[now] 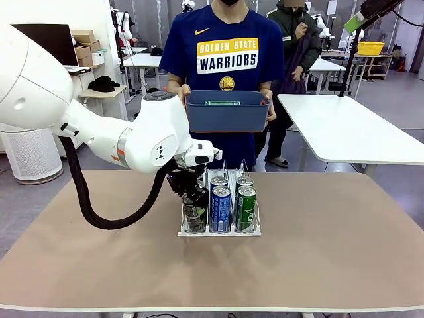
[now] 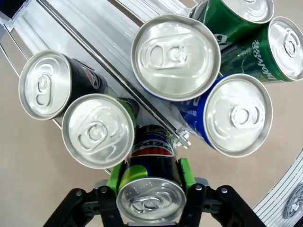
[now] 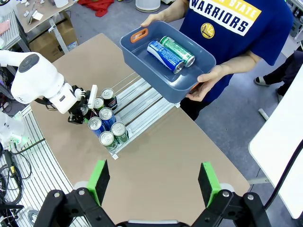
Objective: Fill the beverage cans into the dispenser.
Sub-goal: Place the picked Pepsi coke in the line of the Automatic Can Dispenser with the same cans.
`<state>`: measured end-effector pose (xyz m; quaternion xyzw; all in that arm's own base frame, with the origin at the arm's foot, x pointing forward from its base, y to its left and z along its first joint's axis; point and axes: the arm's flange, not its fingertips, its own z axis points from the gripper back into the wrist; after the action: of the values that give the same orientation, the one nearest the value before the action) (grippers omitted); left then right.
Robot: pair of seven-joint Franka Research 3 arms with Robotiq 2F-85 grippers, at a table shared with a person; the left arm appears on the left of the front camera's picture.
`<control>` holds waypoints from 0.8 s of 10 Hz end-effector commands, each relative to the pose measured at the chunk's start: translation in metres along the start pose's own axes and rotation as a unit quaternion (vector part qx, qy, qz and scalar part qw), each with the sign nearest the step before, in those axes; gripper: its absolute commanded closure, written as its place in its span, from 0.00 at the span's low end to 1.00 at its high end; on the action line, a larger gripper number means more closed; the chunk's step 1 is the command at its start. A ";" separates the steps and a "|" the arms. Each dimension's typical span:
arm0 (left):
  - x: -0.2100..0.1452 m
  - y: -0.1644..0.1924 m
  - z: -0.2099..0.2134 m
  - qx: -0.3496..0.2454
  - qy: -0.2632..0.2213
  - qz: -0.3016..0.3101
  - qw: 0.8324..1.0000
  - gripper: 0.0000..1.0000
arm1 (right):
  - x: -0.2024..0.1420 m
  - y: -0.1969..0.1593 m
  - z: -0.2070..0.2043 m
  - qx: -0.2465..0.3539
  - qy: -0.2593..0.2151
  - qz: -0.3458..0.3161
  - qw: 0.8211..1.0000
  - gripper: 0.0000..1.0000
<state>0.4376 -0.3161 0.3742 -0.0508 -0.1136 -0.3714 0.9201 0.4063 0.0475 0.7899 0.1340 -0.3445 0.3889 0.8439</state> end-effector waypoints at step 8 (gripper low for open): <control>-0.010 -0.015 0.026 0.023 -0.009 0.002 1.000 0.00 | -0.002 0.001 0.000 0.003 0.002 0.000 1.000 0.00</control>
<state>0.4306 -0.3174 0.3968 -0.0447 -0.1249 -0.3699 0.9196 0.4063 0.0475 0.7899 0.1340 -0.3445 0.3889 0.8439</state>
